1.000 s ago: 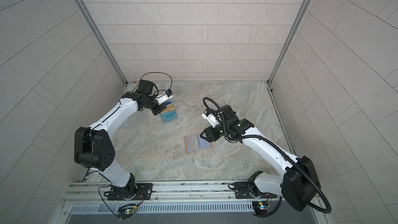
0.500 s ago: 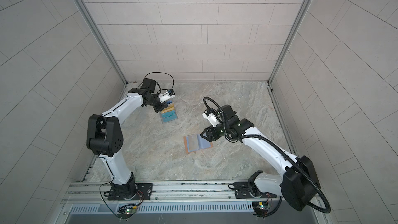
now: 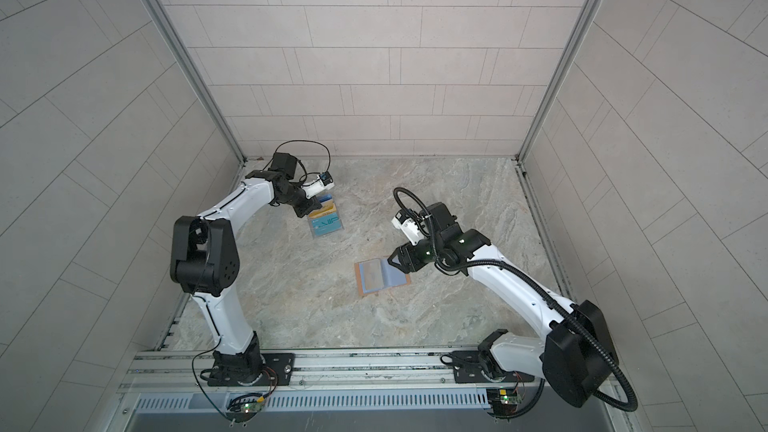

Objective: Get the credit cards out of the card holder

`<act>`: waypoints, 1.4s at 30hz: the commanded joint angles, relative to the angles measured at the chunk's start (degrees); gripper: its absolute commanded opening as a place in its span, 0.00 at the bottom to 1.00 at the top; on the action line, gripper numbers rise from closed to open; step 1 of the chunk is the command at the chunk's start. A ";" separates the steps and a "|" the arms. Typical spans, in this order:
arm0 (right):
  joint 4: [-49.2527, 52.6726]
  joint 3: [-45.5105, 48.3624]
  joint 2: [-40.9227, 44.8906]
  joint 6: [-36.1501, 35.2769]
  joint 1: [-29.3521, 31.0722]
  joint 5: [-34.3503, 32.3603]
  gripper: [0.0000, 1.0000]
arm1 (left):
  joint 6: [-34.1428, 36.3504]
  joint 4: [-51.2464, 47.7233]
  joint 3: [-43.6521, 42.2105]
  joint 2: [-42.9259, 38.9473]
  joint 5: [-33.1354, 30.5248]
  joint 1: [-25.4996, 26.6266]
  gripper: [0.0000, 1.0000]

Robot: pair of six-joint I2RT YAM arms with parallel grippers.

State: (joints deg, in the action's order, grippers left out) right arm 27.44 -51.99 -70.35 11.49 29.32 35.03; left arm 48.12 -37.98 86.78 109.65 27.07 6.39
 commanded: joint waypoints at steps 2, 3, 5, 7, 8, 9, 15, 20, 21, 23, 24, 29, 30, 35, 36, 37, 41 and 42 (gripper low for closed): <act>-0.20 0.74 1.62 -0.16 -0.34 -0.32 0.59 | 0.67 -1.54 2.10 1.13 2.01 -0.37 0.00; -0.20 0.72 1.57 -0.16 -0.36 -0.31 0.59 | 0.65 -1.71 2.36 1.35 2.19 -0.42 0.00; -0.13 0.72 1.56 -0.08 -0.34 -0.31 0.59 | 0.57 -1.80 2.75 1.87 2.06 -0.40 0.00; -0.16 0.75 1.69 -0.23 -0.42 -0.31 0.59 | 0.49 -1.95 3.00 2.38 1.89 -0.41 0.00; -0.12 0.76 1.73 -0.24 -0.42 -0.31 0.59 | 0.46 -2.08 3.04 2.62 1.77 -0.42 0.00; -0.11 0.76 1.79 -0.18 -0.41 -0.31 0.59 | 0.47 -2.12 3.07 2.88 1.61 -0.46 0.00; -0.20 0.74 2.06 -0.23 -0.44 -0.34 0.59 | 0.20 -2.04 3.05 4.11 1.37 -0.77 0.00; -0.42 0.84 2.32 -0.16 -0.50 -0.31 0.59 | -0.11 -2.01 2.93 4.35 0.71 -0.86 0.04; -0.50 0.99 2.32 -0.20 -0.49 -0.31 0.59 | -0.33 -1.88 2.96 4.39 0.70 -0.85 0.06; -0.53 0.94 2.32 -0.21 -0.50 -0.31 0.59 | -0.70 -1.97 3.21 4.34 0.70 -0.85 0.13; -0.49 0.95 2.34 -0.16 -0.49 -0.31 0.59 | -0.90 -2.01 3.47 4.35 0.79 -0.84 0.16; -0.77 1.18 2.32 -0.15 -0.50 -0.31 0.59 | -1.77 -2.24 4.14 3.54 1.51 -0.86 0.23; -0.80 1.16 2.33 -0.16 -0.50 -0.33 0.59 | -2.08 -2.19 4.33 3.34 1.52 -0.86 0.23; -0.84 1.21 2.41 0.05 -0.54 -1.94 0.59 | -4.32 -1.52 5.37 1.67 0.07 -0.86 0.25; -0.68 1.20 2.41 0.20 -0.56 -2.92 0.59 | -5.24 -1.10 5.68 1.10 -0.32 -0.86 0.27; -0.48 1.18 2.43 0.28 -0.58 -3.82 0.59 | -6.10 -0.74 5.89 0.27 -0.76 -0.85 0.28; 0.19 0.82 2.69 0.29 -0.33 -4.83 0.60 | -7.74 -0.14 6.61 -2.20 -3.31 -0.86 0.33; 0.22 0.82 2.74 0.49 -0.17 -5.05 0.60 | -8.11 -0.50 6.96 -2.73 -3.64 -0.85 0.33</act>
State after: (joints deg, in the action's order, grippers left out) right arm 27.27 -51.22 -69.32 12.10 29.08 31.64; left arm 41.98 -38.59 91.09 110.69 25.26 5.89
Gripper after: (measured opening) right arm 0.600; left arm 0.332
